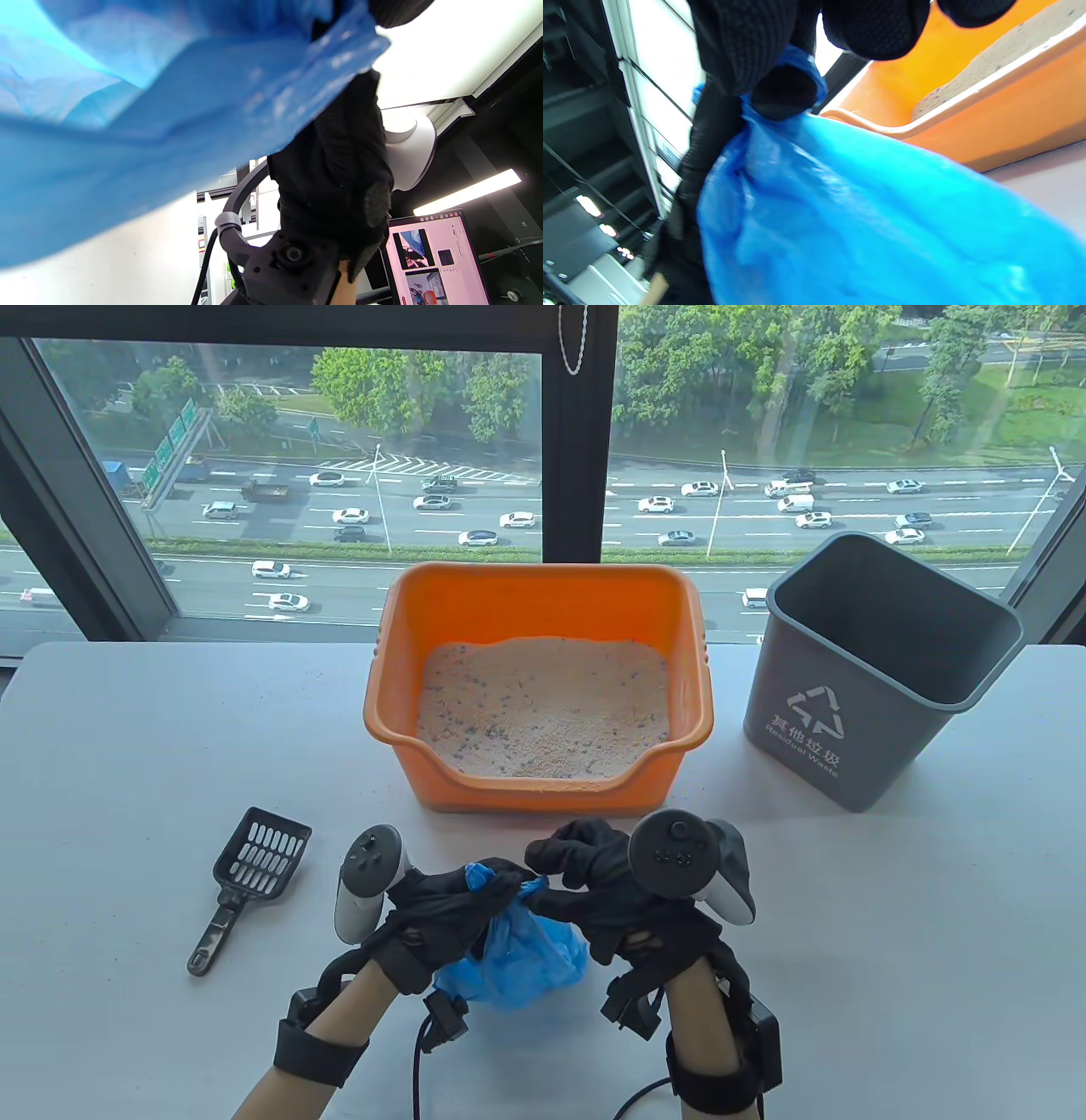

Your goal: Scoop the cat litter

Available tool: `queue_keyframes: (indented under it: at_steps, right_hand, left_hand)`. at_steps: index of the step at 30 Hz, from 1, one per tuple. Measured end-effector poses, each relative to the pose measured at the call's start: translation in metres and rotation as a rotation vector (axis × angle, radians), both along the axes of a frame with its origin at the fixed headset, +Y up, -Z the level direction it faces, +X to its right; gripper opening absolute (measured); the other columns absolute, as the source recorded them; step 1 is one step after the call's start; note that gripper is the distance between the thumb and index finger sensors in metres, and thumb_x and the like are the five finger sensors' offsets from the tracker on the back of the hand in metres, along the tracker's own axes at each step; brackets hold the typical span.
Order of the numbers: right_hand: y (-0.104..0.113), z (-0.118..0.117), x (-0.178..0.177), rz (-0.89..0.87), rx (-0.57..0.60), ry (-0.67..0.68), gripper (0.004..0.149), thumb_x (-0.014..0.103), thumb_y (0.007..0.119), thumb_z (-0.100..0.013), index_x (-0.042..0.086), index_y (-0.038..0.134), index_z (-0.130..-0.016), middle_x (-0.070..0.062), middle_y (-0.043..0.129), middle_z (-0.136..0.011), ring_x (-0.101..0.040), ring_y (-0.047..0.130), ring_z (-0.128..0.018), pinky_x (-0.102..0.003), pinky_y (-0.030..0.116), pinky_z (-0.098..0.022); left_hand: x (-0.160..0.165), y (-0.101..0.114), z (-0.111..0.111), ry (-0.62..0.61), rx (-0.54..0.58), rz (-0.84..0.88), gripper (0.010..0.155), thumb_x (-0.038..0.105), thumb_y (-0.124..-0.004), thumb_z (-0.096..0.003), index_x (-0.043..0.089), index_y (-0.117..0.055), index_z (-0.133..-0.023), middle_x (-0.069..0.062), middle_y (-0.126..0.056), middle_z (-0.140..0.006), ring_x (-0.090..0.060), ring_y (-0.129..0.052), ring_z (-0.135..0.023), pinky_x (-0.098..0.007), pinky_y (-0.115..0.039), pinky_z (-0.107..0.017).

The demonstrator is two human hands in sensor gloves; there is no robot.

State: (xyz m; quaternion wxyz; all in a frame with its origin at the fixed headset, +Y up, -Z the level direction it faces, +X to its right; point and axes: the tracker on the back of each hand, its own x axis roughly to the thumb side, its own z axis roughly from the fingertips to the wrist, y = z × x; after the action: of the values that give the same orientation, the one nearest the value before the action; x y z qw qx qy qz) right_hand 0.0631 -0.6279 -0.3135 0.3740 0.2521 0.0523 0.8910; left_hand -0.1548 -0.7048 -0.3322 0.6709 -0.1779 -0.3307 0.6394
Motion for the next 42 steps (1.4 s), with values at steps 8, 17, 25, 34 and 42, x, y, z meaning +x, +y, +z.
queue_keyframes:
  at_steps: [8,17,25,34,42]
  right_hand:
    - [-0.002,-0.003,0.005,0.055,0.051,-0.111,0.036,0.029,0.08,-0.041,0.019,0.08,-0.076,-0.014,0.072,-0.085,-0.02,0.078,-0.056,-0.051,0.065,-0.052]
    - [0.013,0.022,-0.035,0.076,0.07,-0.147,0.037,0.031,0.086,-0.04,0.013,0.086,-0.072,-0.015,0.083,-0.067,-0.015,0.081,-0.037,-0.049,0.073,-0.04]
    - [0.007,0.042,-0.071,0.369,-0.025,-0.035,0.052,0.028,0.086,-0.041,0.014,0.072,-0.089,-0.019,0.071,-0.082,-0.022,0.08,-0.052,-0.054,0.067,-0.05]
    - [0.014,0.027,-0.035,0.175,-0.035,-0.052,0.041,0.038,0.088,-0.039,0.016,0.087,-0.074,-0.018,0.078,-0.082,-0.026,0.085,-0.055,-0.055,0.068,-0.049]
    - [-0.038,-0.009,-0.039,0.26,-0.165,0.011,0.095,0.043,0.09,-0.035,0.014,0.033,-0.106,-0.019,0.034,-0.109,-0.033,0.065,-0.076,-0.055,0.055,-0.058]
  left_hand:
    - [-0.01,-0.007,-0.003,0.126,-0.062,0.025,0.042,0.052,-0.06,-0.0571,0.033,-0.065,-0.094,0.008,-0.094,-0.056,-0.005,-0.096,-0.025,-0.03,-0.081,-0.026]
    - [-0.016,0.006,0.001,0.371,-0.032,-0.11,0.041,0.04,-0.068,-0.0538,0.023,-0.075,-0.09,0.0,-0.097,-0.063,-0.007,-0.099,-0.027,-0.033,-0.083,-0.028]
    - [-0.027,-0.004,-0.006,0.197,-0.202,0.021,0.056,0.057,-0.076,-0.0467,0.021,-0.086,-0.088,-0.014,-0.095,-0.078,-0.024,-0.104,-0.046,-0.039,-0.081,-0.035]
    - [-0.038,0.004,-0.012,0.203,-0.145,-0.068,0.041,0.03,-0.089,-0.0476,0.023,-0.084,-0.087,-0.008,-0.093,-0.083,-0.017,-0.106,-0.058,-0.033,-0.085,-0.038]
    - [-0.029,0.009,-0.009,0.07,-0.089,-0.089,0.058,0.02,-0.089,-0.048,0.015,-0.067,-0.101,-0.016,-0.077,-0.097,-0.02,-0.097,-0.073,-0.027,-0.084,-0.044]
